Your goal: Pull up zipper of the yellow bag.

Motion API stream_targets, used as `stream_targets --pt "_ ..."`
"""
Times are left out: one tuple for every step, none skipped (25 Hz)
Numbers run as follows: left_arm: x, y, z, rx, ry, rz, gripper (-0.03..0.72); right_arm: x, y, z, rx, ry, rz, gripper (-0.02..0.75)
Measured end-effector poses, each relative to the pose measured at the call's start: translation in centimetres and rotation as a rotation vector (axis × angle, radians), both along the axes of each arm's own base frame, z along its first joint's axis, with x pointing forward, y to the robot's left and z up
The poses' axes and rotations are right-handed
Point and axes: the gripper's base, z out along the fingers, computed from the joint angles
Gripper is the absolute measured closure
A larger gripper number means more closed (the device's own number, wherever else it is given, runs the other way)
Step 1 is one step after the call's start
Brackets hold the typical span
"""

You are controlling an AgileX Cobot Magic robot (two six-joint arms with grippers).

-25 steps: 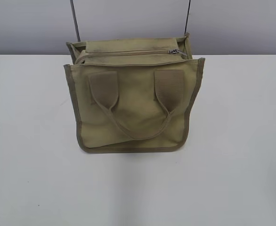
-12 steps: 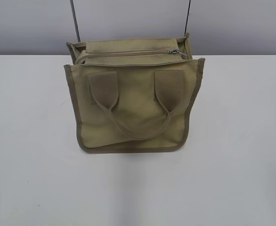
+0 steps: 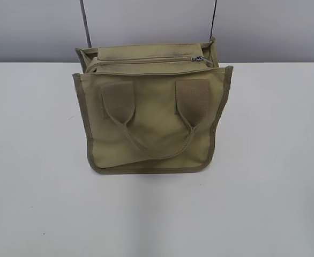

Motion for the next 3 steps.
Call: stream_targets --pt "0.00 0.00 0.00 0.000 0.000 0.001 0.430 0.00 0.00 0.00 0.000 0.000 0.000 0.173" --pt "0.00 0.00 0.00 0.000 0.000 0.001 0.430 0.00 0.00 0.00 0.000 0.000 0.000 0.173" --pt "0.00 0.00 0.00 0.000 0.000 0.001 0.430 0.00 0.00 0.00 0.000 0.000 0.000 0.173"
